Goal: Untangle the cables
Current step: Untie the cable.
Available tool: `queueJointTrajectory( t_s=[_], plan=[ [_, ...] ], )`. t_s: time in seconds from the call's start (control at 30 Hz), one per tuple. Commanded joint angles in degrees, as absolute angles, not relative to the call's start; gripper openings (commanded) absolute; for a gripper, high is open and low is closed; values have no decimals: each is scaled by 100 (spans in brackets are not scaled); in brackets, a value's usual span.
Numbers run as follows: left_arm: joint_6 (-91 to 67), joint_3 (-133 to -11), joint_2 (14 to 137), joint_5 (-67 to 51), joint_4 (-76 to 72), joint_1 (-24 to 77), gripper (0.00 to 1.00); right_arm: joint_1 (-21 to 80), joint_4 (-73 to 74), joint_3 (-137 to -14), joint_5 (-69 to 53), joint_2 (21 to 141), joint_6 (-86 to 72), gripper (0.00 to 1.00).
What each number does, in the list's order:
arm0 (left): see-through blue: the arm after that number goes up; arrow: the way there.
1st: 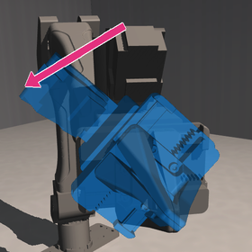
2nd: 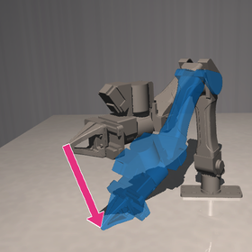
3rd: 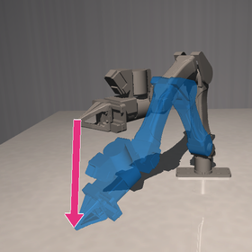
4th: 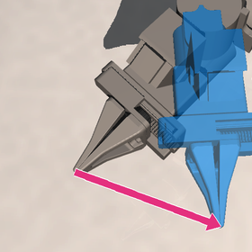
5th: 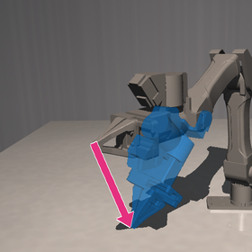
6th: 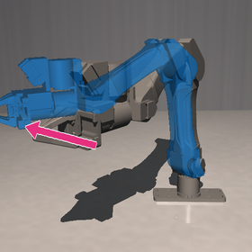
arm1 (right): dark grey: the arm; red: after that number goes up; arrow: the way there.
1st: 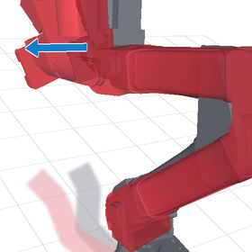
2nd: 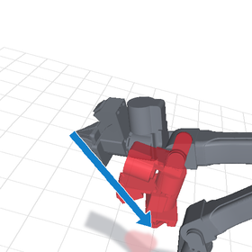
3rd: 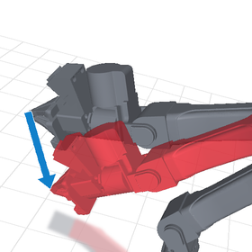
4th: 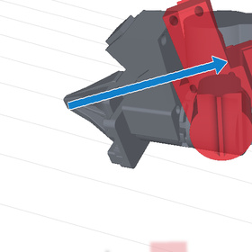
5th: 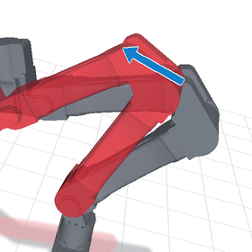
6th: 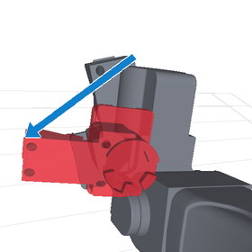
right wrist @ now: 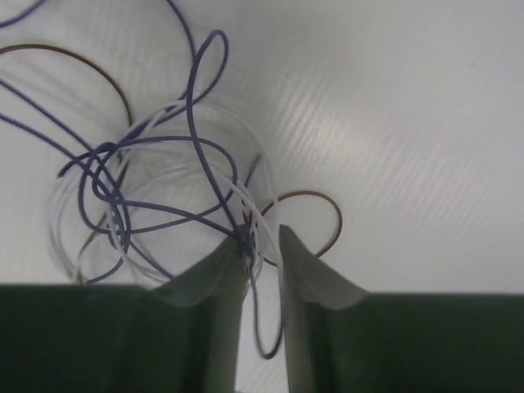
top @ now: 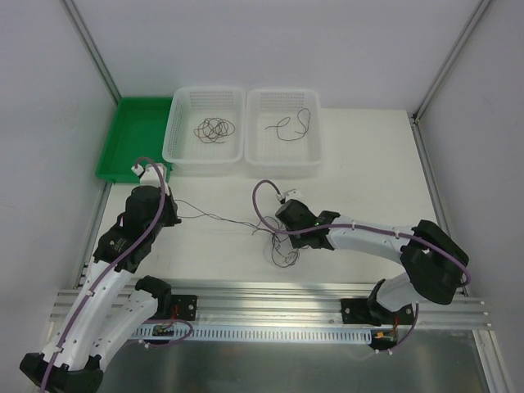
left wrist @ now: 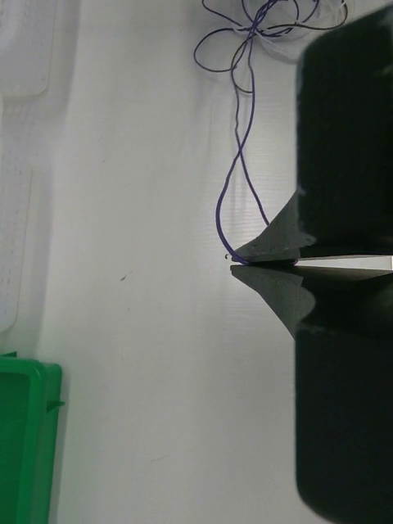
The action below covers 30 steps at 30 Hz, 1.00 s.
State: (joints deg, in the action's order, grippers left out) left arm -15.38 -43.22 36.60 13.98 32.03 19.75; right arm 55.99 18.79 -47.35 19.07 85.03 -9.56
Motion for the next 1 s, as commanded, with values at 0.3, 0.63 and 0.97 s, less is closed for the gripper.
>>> queueJointTrajectory(
  t_s=[0.3, 0.63, 0.97],
  plan=[
    [-1731, -4289, 3164, 2575, 3252, 1091, 0, 3693, 2970, -4122, 2733, 5917, -1020, 1],
    [-1775, -4289, 3243, 2488, 3252, 624, 0, 2690, 3717, -4833, 2119, 4263, -659, 1],
    [-1723, -4324, 3454, 2330, 3269, 422, 0, 2206, 4034, -5668, 2469, 3296, -545, 1]
  ],
)
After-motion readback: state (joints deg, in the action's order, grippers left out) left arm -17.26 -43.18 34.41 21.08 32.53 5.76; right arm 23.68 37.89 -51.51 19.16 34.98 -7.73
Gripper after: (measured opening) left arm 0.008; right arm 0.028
